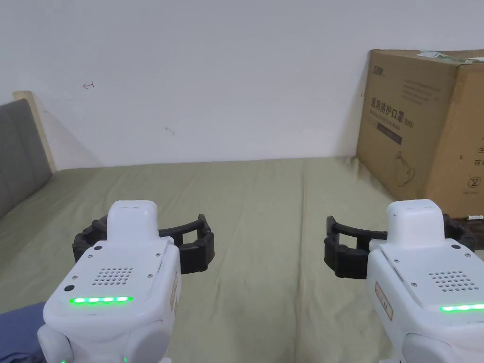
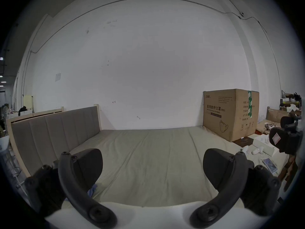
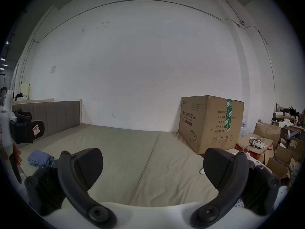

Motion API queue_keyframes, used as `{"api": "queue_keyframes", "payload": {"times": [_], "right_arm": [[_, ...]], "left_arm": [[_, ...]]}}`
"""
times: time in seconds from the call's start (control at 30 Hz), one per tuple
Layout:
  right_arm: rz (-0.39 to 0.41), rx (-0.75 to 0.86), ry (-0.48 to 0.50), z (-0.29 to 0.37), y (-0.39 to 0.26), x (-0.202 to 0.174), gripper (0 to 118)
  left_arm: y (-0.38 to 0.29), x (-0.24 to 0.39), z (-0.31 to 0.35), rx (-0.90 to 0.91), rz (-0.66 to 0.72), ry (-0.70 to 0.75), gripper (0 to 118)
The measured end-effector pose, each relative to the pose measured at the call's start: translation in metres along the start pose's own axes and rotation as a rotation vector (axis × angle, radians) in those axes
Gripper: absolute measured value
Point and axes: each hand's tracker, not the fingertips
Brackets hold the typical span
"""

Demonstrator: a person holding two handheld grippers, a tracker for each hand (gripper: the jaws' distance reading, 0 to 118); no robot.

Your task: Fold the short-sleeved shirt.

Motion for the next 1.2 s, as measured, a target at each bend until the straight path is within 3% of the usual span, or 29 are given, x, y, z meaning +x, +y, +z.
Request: {"api": "queue_keyframes", "payload": {"times": [0.63, 0.83, 0.97, 1.2], "right_arm": [[-0.039, -0.01, 0.005, 0.0, -0.003, 0.002, 118], [-0.122, -0.025, 0.106, -0.003, 0.001, 0.004, 118], [-0.145, -0.102, -0.028, -0.006, 0.012, -0.005, 118], [-0.129, -0.088, 0.009, 0.002, 0.017, -0.002, 118]], "left_arm": [[-0.002, 0.005, 0.005, 0.0, -0.005, -0.006, 118], [0.002, 0.005, 0.007, 0.003, -0.002, -0.009, 118], [0.004, 0.006, 0.007, -0.009, -0.009, -0.018, 118], [0.005, 0.004, 0.009, -0.002, -0.004, -0.015, 118]]}}
